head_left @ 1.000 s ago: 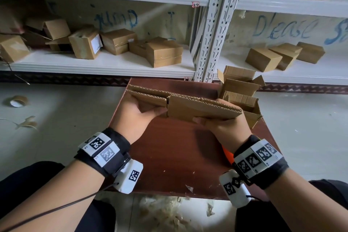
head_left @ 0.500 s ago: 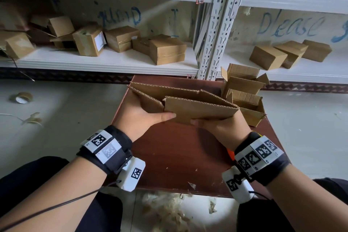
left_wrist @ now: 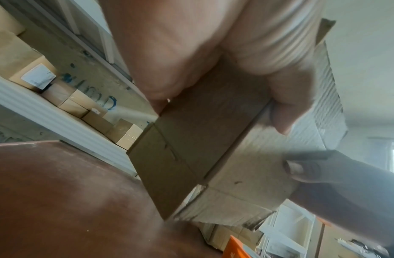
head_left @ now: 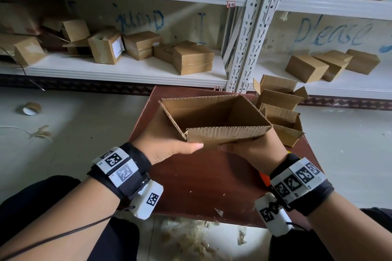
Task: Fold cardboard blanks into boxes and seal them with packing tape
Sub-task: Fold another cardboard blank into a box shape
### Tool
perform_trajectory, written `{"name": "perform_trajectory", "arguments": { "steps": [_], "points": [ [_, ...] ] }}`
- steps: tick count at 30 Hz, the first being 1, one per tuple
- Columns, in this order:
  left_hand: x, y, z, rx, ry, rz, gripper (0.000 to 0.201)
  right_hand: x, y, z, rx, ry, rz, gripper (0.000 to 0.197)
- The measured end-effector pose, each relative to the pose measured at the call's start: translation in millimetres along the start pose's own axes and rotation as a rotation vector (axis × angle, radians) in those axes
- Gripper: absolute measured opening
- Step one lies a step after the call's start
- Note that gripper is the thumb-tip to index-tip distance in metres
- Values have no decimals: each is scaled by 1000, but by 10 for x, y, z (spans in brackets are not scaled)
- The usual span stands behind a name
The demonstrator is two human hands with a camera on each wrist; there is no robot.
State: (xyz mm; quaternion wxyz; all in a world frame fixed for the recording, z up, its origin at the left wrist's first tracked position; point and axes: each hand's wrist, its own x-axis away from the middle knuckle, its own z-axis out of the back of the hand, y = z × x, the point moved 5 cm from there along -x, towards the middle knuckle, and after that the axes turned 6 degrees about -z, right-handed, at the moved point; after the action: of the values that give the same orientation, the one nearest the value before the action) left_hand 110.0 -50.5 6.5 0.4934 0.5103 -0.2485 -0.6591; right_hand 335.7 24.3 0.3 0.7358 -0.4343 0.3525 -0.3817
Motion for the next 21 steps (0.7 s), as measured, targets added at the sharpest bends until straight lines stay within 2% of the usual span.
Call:
{"name": "perform_trajectory", "arguments": {
  "steps": [5, 8, 11, 14, 17, 18, 19, 21],
  "points": [
    [125, -23, -112, -102, -260, 37, 100, -81, 160, -46, 8, -50, 0, 90],
    [229, -59, -138, -136, -356, 68, 93, -101, 159, -91, 78, -18, 46, 118],
    [311, -92, -197, -172, -428, 107, 73, -110, 96, -109, 177, 107, 112, 124],
    [265, -132, -179, -127, -352, 165, 58, -200, 67, -114, 162, 153, 94, 120],
    [114, -181, -50, -121, -194, 253, 29, -219, -52, -117, 154, 79, 138, 108],
    [45, -200, 0, -80, -117, 270, 25, -192, -124, -103, 182, 42, 162, 104],
    [-27, -231, 36, -3, -34, 274, 29, -155, -186, -91, 227, -2, 167, 99],
    [-98, -226, 39, 134, 43, 234, 55, -86, -245, -83, 338, -72, 177, 86]
  ]
}}
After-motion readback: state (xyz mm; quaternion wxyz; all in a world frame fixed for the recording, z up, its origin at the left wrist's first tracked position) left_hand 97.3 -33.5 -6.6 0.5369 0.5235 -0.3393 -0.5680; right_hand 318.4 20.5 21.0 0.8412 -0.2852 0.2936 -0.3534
